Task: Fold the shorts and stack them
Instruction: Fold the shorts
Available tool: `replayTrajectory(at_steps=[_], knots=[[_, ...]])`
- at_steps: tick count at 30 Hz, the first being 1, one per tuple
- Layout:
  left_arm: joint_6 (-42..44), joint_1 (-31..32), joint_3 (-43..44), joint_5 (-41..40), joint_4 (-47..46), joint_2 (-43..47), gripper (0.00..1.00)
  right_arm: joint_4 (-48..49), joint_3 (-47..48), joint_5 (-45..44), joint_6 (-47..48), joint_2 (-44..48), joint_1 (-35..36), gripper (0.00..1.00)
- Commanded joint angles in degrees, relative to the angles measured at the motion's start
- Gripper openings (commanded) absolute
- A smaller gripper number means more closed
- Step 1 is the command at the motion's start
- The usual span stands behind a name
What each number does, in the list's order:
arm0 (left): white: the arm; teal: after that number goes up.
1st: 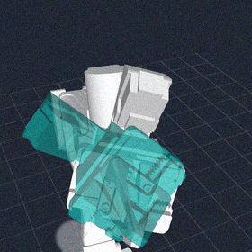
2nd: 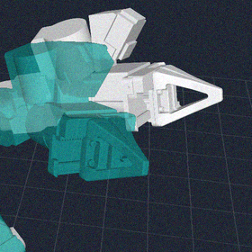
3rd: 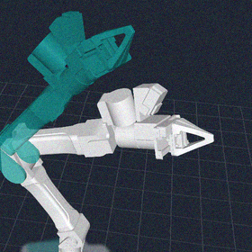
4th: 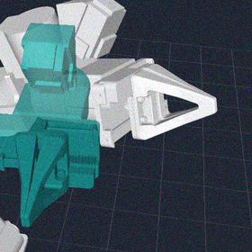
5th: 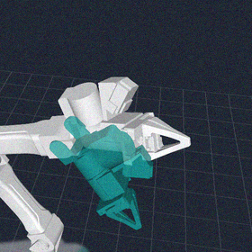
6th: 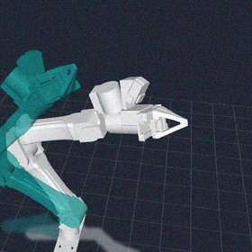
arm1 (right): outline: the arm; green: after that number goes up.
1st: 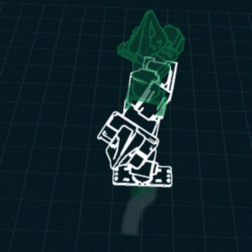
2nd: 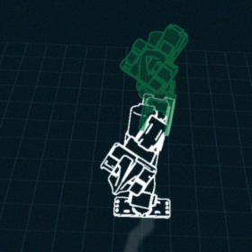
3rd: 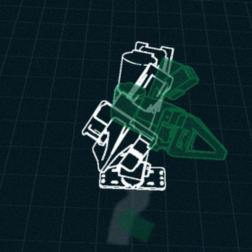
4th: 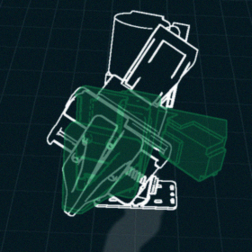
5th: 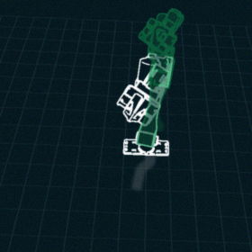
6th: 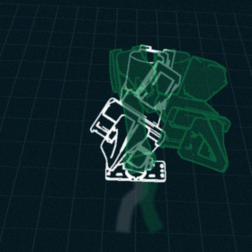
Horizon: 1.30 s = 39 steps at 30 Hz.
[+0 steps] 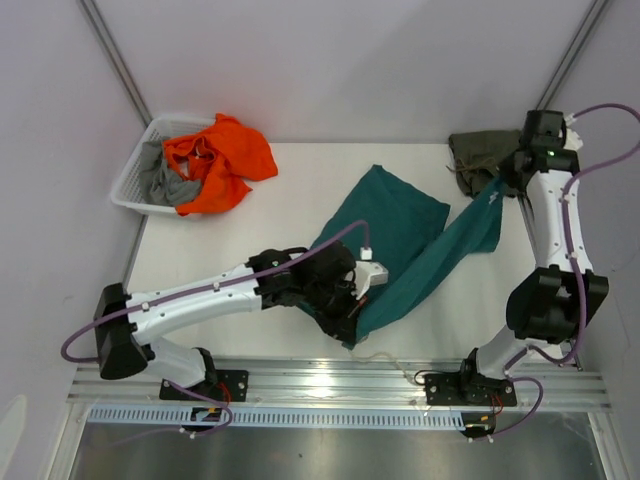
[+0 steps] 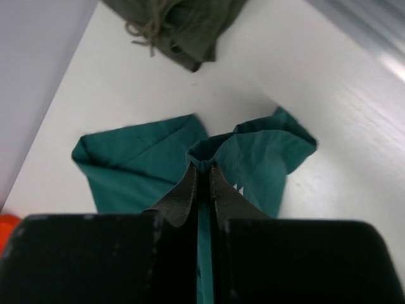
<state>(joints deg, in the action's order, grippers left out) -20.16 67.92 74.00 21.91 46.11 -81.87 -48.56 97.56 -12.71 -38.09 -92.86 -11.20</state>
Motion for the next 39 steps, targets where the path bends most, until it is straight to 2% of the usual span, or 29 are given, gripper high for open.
replayTrajectory(at_steps=[1,2,7,17,23,27,32,39], knots=[[-5.3,-3.9,-5.5,7.3,-3.0,6.1,0.00,5.0,4.2,-2.0,-4.4,-3.0,3.9,0.00],[-5.9,-5.0,-9.1,8.2,-4.1,7.1,0.01,7.5,4.3,-1.8,-4.7,-3.4,4.8,0.00],[-8.3,-9.4,-14.8,10.2,-8.0,11.5,0.00,13.7,5.8,-2.7,-6.8,-5.7,10.6,0.00],[-12.2,-13.5,-19.5,11.0,-12.4,15.9,0.00,28.5,8.3,-2.3,-9.3,-9.7,17.2,0.00],[-13.3,-16.5,-21.4,10.6,-13.3,18.3,0.00,29.9,14.1,-3.6,-8.9,-15.1,20.2,0.00],[-14.7,-21.2,-24.4,12.5,-15.2,20.0,0.00,30.4,18.5,-2.2,-9.7,-19.6,21.3,0.00],[-16.0,-24.8,-26.9,14.4,-16.4,20.8,0.00,37.9,17.5,-0.3,-8.8,-23.2,23.0,0.00],[-19.0,-27.6,-34.4,16.7,-22.5,20.2,0.00,40.3,21.4,0.8,-7.3,-29.6,25.3,0.00]])
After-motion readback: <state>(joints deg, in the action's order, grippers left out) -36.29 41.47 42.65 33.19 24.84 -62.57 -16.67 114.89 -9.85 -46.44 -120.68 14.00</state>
